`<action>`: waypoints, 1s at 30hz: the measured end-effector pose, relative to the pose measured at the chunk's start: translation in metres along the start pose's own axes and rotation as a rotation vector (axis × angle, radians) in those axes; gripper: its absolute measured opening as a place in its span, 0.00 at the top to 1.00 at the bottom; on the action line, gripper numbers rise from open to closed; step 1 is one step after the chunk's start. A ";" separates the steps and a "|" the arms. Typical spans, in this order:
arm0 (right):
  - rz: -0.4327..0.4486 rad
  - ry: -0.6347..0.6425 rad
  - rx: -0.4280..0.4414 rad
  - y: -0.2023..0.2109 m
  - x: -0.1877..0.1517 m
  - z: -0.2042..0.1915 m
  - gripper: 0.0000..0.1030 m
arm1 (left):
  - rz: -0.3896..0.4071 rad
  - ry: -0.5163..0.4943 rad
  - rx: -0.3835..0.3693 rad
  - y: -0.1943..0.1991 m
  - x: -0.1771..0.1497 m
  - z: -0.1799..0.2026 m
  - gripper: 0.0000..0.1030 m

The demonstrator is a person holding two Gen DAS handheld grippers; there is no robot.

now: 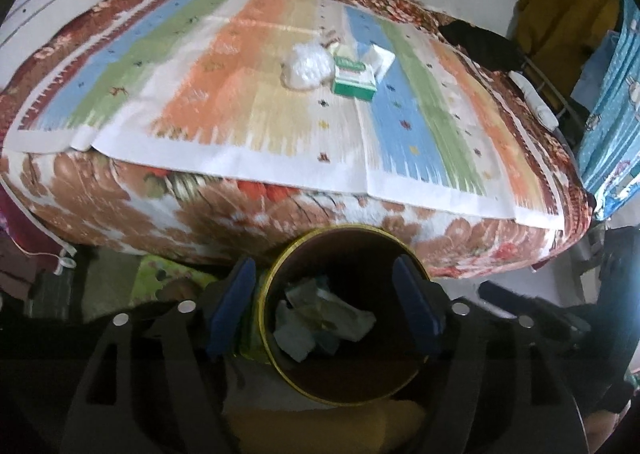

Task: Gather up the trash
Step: 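Move both open tools back to the trash pile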

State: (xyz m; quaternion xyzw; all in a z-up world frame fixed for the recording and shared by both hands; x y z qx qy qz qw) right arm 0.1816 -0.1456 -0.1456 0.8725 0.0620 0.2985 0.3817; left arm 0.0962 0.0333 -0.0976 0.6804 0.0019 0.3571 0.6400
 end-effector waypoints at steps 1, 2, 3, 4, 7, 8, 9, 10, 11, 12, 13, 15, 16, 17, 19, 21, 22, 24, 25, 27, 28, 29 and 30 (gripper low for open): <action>0.007 0.006 -0.005 0.002 0.005 0.001 0.35 | 0.001 0.004 0.000 0.000 0.003 -0.001 0.28; 0.016 0.014 -0.013 0.004 0.012 0.002 0.34 | 0.001 0.006 0.000 0.001 0.007 -0.002 0.28; 0.020 0.020 -0.018 0.005 0.017 0.002 0.33 | 0.001 0.005 0.002 0.001 0.011 -0.003 0.27; 0.023 0.025 -0.023 0.005 0.021 0.003 0.33 | 0.002 0.003 0.004 0.001 0.014 -0.003 0.27; 0.036 0.044 -0.044 0.008 0.035 0.004 0.30 | 0.017 -0.005 0.020 0.004 0.027 -0.005 0.25; 0.038 0.052 -0.051 0.008 0.039 0.005 0.28 | 0.021 -0.008 0.025 0.005 0.032 -0.005 0.25; 0.041 0.060 -0.060 0.009 0.043 0.006 0.27 | 0.024 -0.014 0.033 0.004 0.036 -0.005 0.23; 0.046 0.076 -0.077 0.009 0.046 0.006 0.26 | 0.033 -0.040 0.055 0.004 0.041 -0.003 0.20; 0.050 0.097 -0.095 0.010 0.051 0.005 0.25 | 0.045 -0.065 0.076 0.004 0.046 -0.001 0.19; 0.053 0.110 -0.102 0.010 0.055 0.004 0.24 | 0.070 -0.091 0.114 0.004 0.053 0.000 0.16; 0.056 0.114 -0.105 0.010 0.059 0.004 0.23 | 0.091 -0.103 0.139 0.004 0.060 0.001 0.13; 0.061 0.108 -0.098 0.010 0.070 0.006 0.19 | 0.106 -0.114 0.142 0.004 0.071 0.002 0.08; 0.062 0.106 -0.094 0.009 0.075 0.006 0.19 | 0.108 -0.112 0.138 0.003 0.076 0.001 0.06; 0.061 0.106 -0.093 0.008 0.079 0.006 0.18 | 0.110 -0.110 0.135 0.002 0.080 0.001 0.06; 0.056 0.116 -0.097 0.005 0.085 0.005 0.16 | 0.103 -0.109 0.129 -0.002 0.089 0.001 0.06; 0.055 0.135 -0.097 0.003 0.093 0.002 0.14 | 0.087 -0.110 0.125 -0.007 0.095 0.001 0.06; 0.058 0.136 -0.099 0.002 0.095 0.001 0.13 | 0.079 -0.107 0.123 -0.009 0.097 0.001 0.06; 0.057 0.144 -0.104 0.000 0.102 0.001 0.10 | 0.065 -0.091 0.117 -0.013 0.104 -0.001 0.06; 0.054 0.146 -0.106 -0.002 0.104 0.001 0.09 | 0.062 -0.082 0.116 -0.014 0.108 -0.002 0.06; 0.043 0.155 -0.113 -0.007 0.109 0.000 0.09 | 0.062 -0.066 0.121 -0.018 0.119 -0.003 0.06; 0.037 0.163 -0.117 -0.010 0.113 0.000 0.09 | 0.062 -0.064 0.121 -0.019 0.123 -0.003 0.06; 0.034 0.168 -0.121 -0.012 0.115 0.000 0.09 | 0.067 -0.062 0.124 -0.022 0.131 -0.002 0.06; 0.031 0.175 -0.127 -0.015 0.118 0.000 0.09 | 0.071 -0.061 0.125 -0.023 0.135 -0.001 0.06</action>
Point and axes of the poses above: each gripper's, at about its wrist camera, not at the fingertips, and y roughly against the way its jaws point, z to its right, x to its top, the point moved 7 cm from there along -y, roughly the way its jaws point, and after that the axes turned 13 degrees about x, right-handed, at the moved point
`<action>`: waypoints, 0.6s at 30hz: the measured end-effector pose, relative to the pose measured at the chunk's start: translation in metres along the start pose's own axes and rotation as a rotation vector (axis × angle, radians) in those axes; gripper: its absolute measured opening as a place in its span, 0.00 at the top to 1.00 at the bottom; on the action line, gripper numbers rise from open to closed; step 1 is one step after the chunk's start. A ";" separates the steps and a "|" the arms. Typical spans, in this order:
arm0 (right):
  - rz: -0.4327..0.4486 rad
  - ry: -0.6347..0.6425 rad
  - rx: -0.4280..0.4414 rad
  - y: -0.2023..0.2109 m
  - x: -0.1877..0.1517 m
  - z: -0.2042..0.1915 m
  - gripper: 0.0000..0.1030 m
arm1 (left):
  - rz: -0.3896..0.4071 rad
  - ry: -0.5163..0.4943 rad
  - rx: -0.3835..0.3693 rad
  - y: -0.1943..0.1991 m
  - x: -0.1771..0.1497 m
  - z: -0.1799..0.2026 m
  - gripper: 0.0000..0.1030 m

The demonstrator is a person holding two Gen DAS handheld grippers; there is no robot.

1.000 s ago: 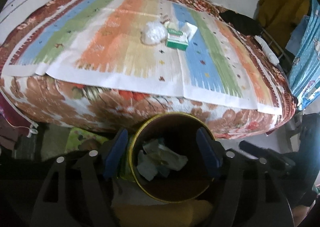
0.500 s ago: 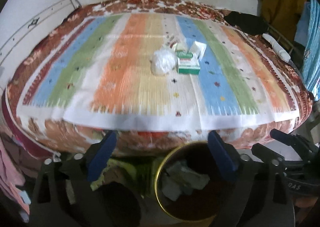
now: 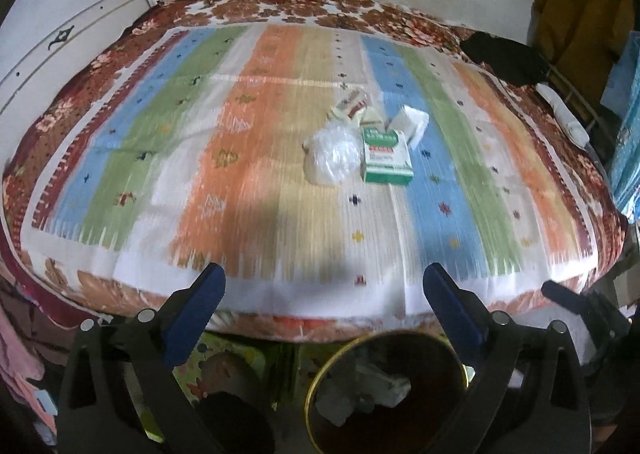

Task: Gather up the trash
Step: 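Move both open tools back to the trash pile, then grasp clear plastic bag with left tool while right tool grasps green eye-drop box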

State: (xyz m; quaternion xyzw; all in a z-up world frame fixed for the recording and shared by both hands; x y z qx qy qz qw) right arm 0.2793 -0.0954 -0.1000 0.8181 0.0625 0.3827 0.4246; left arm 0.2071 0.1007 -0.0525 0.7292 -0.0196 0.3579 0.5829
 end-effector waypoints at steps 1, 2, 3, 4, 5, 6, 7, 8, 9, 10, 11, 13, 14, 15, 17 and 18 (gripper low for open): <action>-0.001 0.003 -0.005 -0.002 0.003 0.000 0.09 | 0.003 0.001 -0.003 -0.002 0.005 0.001 0.06; -0.002 0.004 -0.008 -0.006 0.008 0.002 0.09 | 0.003 0.000 -0.012 -0.006 0.012 0.003 0.06; -0.002 0.003 -0.008 -0.007 0.010 0.002 0.09 | 0.004 0.002 -0.016 -0.009 0.017 0.004 0.06; -0.001 0.002 -0.008 -0.010 0.013 0.003 0.09 | 0.003 0.005 -0.023 -0.014 0.023 0.005 0.06; 0.000 -0.001 -0.009 -0.012 0.017 0.004 0.09 | 0.000 0.005 -0.028 -0.017 0.026 0.006 0.06; 0.000 -0.002 -0.013 -0.015 0.021 0.006 0.09 | -0.007 0.002 -0.030 -0.024 0.031 0.007 0.06; -0.001 0.000 -0.014 -0.018 0.025 0.007 0.09 | -0.014 -0.005 -0.025 -0.032 0.035 0.007 0.06; 0.001 0.004 -0.018 -0.021 0.028 0.008 0.09 | -0.025 -0.018 -0.014 -0.041 0.038 0.007 0.06; 0.006 0.006 -0.024 -0.022 0.031 0.009 0.09 | -0.035 -0.027 -0.005 -0.048 0.041 0.007 0.06; 0.013 0.011 -0.030 -0.025 0.035 0.010 0.09 | -0.046 -0.030 -0.003 -0.055 0.042 0.007 0.06; 0.015 0.014 -0.031 -0.027 0.038 0.011 0.09 | -0.058 -0.029 -0.007 -0.062 0.044 0.006 0.06; 0.021 0.011 -0.029 -0.032 0.044 0.012 0.09 | -0.077 -0.020 -0.025 -0.073 0.049 0.005 0.06; 0.023 0.007 -0.027 -0.035 0.048 0.013 0.09 | -0.078 -0.017 -0.031 -0.076 0.050 0.005 0.06; 0.025 0.002 -0.024 -0.037 0.050 0.014 0.09 | -0.075 -0.017 -0.037 -0.079 0.052 0.006 0.06; 0.027 -0.014 -0.018 -0.043 0.056 0.018 0.09 | -0.068 -0.022 -0.047 -0.084 0.057 0.009 0.06; 0.029 -0.020 -0.017 -0.046 0.059 0.019 0.09 | -0.061 -0.021 -0.054 -0.087 0.060 0.010 0.06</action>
Point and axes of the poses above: each gripper's, at about its wrist camera, not at the fingertips, and y roughly against the way its jaws point, z to its right, x to its top, the point moved 7 cm from there along -y, roughly the way its jaws point, and after that the axes turned 13 degrees about x, right-handed, at the moved point
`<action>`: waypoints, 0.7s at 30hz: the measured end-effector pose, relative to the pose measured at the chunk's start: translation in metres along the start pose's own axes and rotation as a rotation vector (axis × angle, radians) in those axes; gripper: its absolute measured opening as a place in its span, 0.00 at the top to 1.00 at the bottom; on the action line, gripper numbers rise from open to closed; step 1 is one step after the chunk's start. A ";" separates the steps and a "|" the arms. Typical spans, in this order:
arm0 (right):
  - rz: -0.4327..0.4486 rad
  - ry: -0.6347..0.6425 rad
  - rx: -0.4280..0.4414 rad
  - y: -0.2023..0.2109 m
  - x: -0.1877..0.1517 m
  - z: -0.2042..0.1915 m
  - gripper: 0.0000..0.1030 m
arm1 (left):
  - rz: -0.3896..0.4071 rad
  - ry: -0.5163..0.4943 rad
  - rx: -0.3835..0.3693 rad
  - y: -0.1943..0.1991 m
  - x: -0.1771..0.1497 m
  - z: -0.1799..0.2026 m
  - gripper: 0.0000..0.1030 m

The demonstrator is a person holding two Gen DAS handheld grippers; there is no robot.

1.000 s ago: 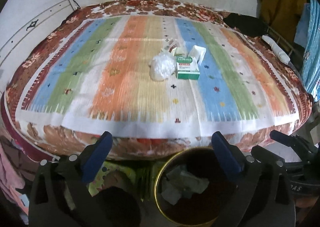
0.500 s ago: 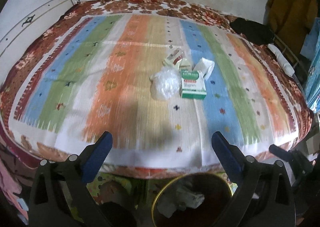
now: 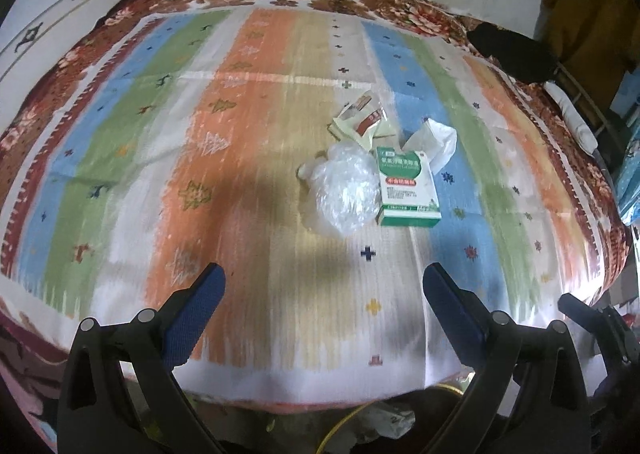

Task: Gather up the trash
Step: 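Grasp clear plastic bag with left tool while right tool grasps green eye-drop box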

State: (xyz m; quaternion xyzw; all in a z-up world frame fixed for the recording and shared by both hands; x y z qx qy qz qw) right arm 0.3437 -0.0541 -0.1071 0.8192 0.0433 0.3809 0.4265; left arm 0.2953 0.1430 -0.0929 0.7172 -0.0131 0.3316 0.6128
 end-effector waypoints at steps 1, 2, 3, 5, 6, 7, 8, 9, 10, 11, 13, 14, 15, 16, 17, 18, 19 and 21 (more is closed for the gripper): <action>0.003 -0.006 -0.003 -0.004 0.003 0.003 0.09 | 0.004 0.003 -0.007 -0.002 0.002 0.001 0.06; 0.006 -0.008 -0.009 -0.007 0.005 0.005 0.09 | 0.005 0.011 -0.021 -0.004 0.005 0.002 0.06; 0.007 -0.008 -0.017 -0.010 0.008 0.008 0.09 | 0.003 0.019 -0.030 -0.006 0.007 0.002 0.06; 0.009 -0.005 -0.032 -0.017 0.012 0.012 0.09 | -0.002 0.039 -0.048 -0.012 0.011 0.003 0.06; 0.009 -0.003 -0.040 -0.021 0.015 0.015 0.09 | -0.006 0.044 -0.050 -0.015 0.013 0.003 0.06; 0.009 -0.001 -0.048 -0.025 0.017 0.018 0.09 | -0.010 0.046 -0.047 -0.018 0.015 0.003 0.06; 0.007 -0.002 -0.055 -0.030 0.019 0.021 0.09 | -0.015 0.045 -0.040 -0.022 0.016 0.003 0.06; 0.005 -0.005 -0.056 -0.034 0.022 0.023 0.09 | -0.018 0.043 -0.033 -0.026 0.018 0.003 0.06; 0.005 -0.008 -0.053 -0.036 0.023 0.024 0.09 | -0.023 0.039 -0.028 -0.032 0.020 0.004 0.06; 0.004 -0.010 -0.048 -0.040 0.025 0.024 0.09 | -0.028 0.035 -0.026 -0.035 0.022 0.004 0.06; 0.004 0.004 -0.048 -0.047 0.028 0.023 0.09 | -0.037 0.029 -0.027 -0.042 0.025 0.005 0.06; 0.005 0.013 -0.052 -0.050 0.030 0.023 0.09 | -0.043 0.030 -0.026 -0.046 0.028 0.006 0.06; 0.005 0.023 -0.058 -0.053 0.032 0.023 0.09 | -0.046 0.032 -0.028 -0.048 0.030 0.007 0.06; 0.005 0.028 -0.063 -0.055 0.032 0.023 0.09 | -0.051 0.038 -0.034 -0.051 0.032 0.007 0.06; 0.001 0.032 -0.068 -0.059 0.033 0.024 0.09 | -0.056 0.043 -0.038 -0.053 0.034 0.008 0.06; -0.002 0.033 -0.070 -0.062 0.034 0.024 0.09 | -0.063 0.049 -0.043 -0.057 0.037 0.009 0.07; -0.004 0.032 -0.073 -0.064 0.034 0.025 0.09 | -0.067 0.051 -0.046 -0.059 0.038 0.010 0.07; -0.019 0.034 -0.074 -0.072 0.036 0.027 0.09 | -0.072 0.045 -0.046 -0.065 0.041 0.014 0.07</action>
Point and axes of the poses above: each gripper's, at about its wrist camera, not at the fingertips, and y roughly against the way its jaws point, z to its right, x to its top, the point moved 7 cm from there along -y, roughly the way its jaws point, and after that the axes turned 13 degrees about x, right-handed, at the moved point
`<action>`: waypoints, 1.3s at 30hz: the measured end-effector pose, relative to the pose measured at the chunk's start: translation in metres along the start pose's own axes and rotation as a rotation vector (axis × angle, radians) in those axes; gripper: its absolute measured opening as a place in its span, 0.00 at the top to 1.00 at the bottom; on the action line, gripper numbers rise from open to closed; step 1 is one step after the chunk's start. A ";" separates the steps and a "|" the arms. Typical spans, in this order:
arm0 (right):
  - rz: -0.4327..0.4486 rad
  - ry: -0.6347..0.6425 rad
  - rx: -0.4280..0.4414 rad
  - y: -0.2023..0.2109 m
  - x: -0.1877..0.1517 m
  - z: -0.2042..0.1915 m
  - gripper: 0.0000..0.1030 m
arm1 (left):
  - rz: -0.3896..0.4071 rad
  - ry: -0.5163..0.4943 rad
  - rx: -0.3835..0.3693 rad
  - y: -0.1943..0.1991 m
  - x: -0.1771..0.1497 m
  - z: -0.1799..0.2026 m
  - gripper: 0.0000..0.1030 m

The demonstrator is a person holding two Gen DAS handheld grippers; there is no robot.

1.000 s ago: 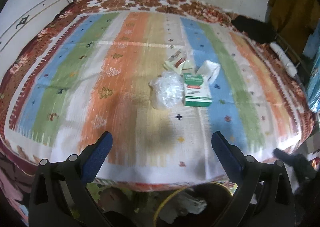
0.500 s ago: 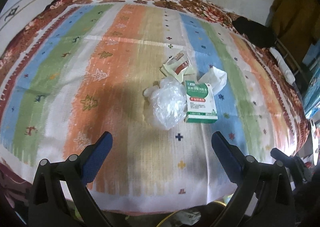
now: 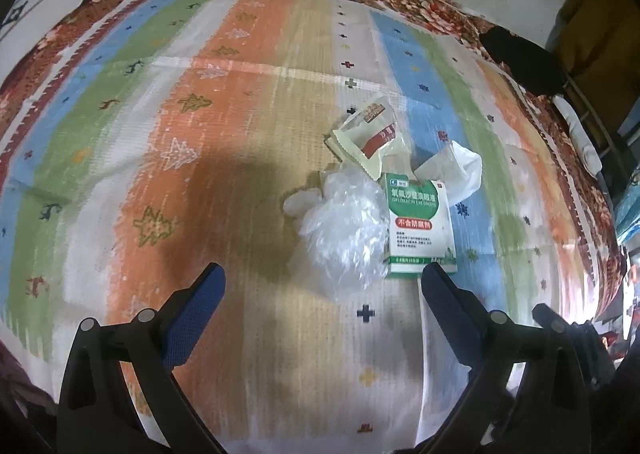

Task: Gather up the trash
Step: 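Grasp clear plastic bag with left tool while right tool grasps green eye-drop box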

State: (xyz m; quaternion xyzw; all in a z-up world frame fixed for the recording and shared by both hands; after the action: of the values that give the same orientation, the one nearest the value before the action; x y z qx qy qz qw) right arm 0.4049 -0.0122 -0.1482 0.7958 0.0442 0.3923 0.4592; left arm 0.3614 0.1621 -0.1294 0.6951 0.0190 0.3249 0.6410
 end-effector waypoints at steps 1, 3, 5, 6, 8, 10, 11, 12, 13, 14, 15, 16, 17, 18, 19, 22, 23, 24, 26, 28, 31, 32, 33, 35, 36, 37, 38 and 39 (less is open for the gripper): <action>-0.004 0.003 -0.003 -0.002 0.001 0.000 0.09 | 0.000 -0.008 0.003 -0.003 0.001 0.002 0.07; -0.006 0.009 -0.011 -0.008 0.004 0.001 0.09 | -0.004 -0.027 0.008 -0.008 0.003 0.007 0.07; -0.011 0.004 -0.004 -0.014 0.006 0.001 0.09 | -0.011 -0.039 0.011 -0.014 0.004 0.010 0.07; -0.011 0.000 0.002 -0.016 0.007 0.000 0.09 | -0.013 -0.040 0.011 -0.015 0.006 0.010 0.07; -0.013 0.000 0.009 -0.021 0.011 -0.002 0.09 | -0.019 -0.038 0.013 -0.020 0.008 0.011 0.07; -0.009 0.000 0.010 -0.026 0.014 -0.004 0.09 | -0.031 -0.038 0.022 -0.025 0.010 0.010 0.10; -0.011 -0.002 0.008 -0.030 0.015 -0.004 0.09 | -0.039 -0.039 0.028 -0.029 0.011 0.009 0.11; -0.014 -0.003 0.007 -0.034 0.016 -0.004 0.09 | -0.044 -0.040 0.028 -0.031 0.012 0.009 0.12; -0.019 -0.005 0.006 -0.038 0.016 -0.004 0.09 | -0.051 -0.042 0.030 -0.035 0.012 0.008 0.14; -0.025 -0.007 0.005 -0.043 0.017 -0.004 0.09 | -0.061 -0.044 0.031 -0.039 0.012 0.007 0.16; -0.027 -0.007 0.003 -0.046 0.017 -0.005 0.09 | -0.070 -0.047 0.028 -0.042 0.011 0.007 0.20; -0.029 -0.006 0.001 -0.050 0.018 -0.005 0.09 | -0.082 -0.051 0.024 -0.046 0.009 0.007 0.25; -0.029 -0.005 0.001 -0.053 0.019 -0.006 0.09 | -0.091 -0.055 0.020 -0.050 0.008 0.006 0.28; -0.030 -0.005 0.001 -0.055 0.020 -0.006 0.09 | -0.099 -0.056 0.007 -0.052 0.007 0.006 0.34; -0.033 -0.006 0.001 -0.058 0.020 -0.007 0.09 | -0.095 -0.053 0.006 -0.053 0.008 0.004 0.45; -0.034 -0.015 -0.007 -0.065 0.023 -0.008 0.09 | -0.070 -0.012 0.002 -0.048 0.014 -0.006 0.65; -0.034 -0.019 -0.016 -0.068 0.024 -0.008 0.09 | -0.067 0.000 -0.002 -0.047 0.015 -0.008 0.67; -0.035 -0.020 -0.021 -0.070 0.026 -0.007 0.09 | -0.066 0.021 -0.008 -0.046 0.016 -0.013 0.68; -0.042 -0.021 -0.035 -0.077 0.027 -0.006 0.09 | -0.073 0.043 -0.013 -0.046 0.016 -0.019 0.69; -0.047 -0.023 -0.054 -0.083 0.027 -0.004 0.09 | -0.079 0.056 -0.019 -0.047 0.016 -0.024 0.69; -0.060 -0.030 -0.089 -0.094 0.027 0.003 0.09 | -0.083 0.071 -0.031 -0.048 0.016 -0.027 0.69; -0.064 -0.031 -0.095 -0.096 0.027 0.005 0.09 | -0.086 0.073 -0.035 -0.049 0.016 -0.028 0.69; -0.067 -0.032 -0.103 -0.098 0.027 0.007 0.09 | -0.087 0.071 -0.035 -0.049 0.016 -0.028 0.69; -0.073 -0.033 -0.122 -0.103 0.028 0.011 0.09 | -0.088 0.067 -0.032 -0.050 0.015 -0.027 0.69; -0.075 -0.034 -0.128 -0.106 0.029 0.013 0.09 | -0.090 0.066 -0.031 -0.051 0.015 -0.026 0.70; -0.076 -0.036 -0.132 -0.108 0.030 0.015 0.09 | -0.091 0.064 -0.030 -0.052 0.015 -0.026 0.70; -0.076 -0.043 -0.136 -0.110 0.031 0.017 0.09 | -0.093 0.063 -0.028 -0.052 0.015 -0.026 0.69; -0.075 -0.050 -0.138 -0.110 0.032 0.019 0.09 | -0.095 0.061 -0.027 -0.052 0.014 -0.026 0.70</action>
State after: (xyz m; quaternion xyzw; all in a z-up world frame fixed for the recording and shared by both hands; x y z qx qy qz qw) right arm 0.4718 0.0518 -0.2191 0.7696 0.0353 0.3571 0.5282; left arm 0.3808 0.2001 -0.1712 0.6747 0.0669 0.3155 0.6639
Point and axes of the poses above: each gripper's, at about its wrist camera, not at the fingertips, and y roughly against the way its jaws point, z to its right, x to its top, the point moved 7 cm from there along -y, roughly the way its jaws point, and after that the axes turned 13 degrees about x, right-handed, at the moved point
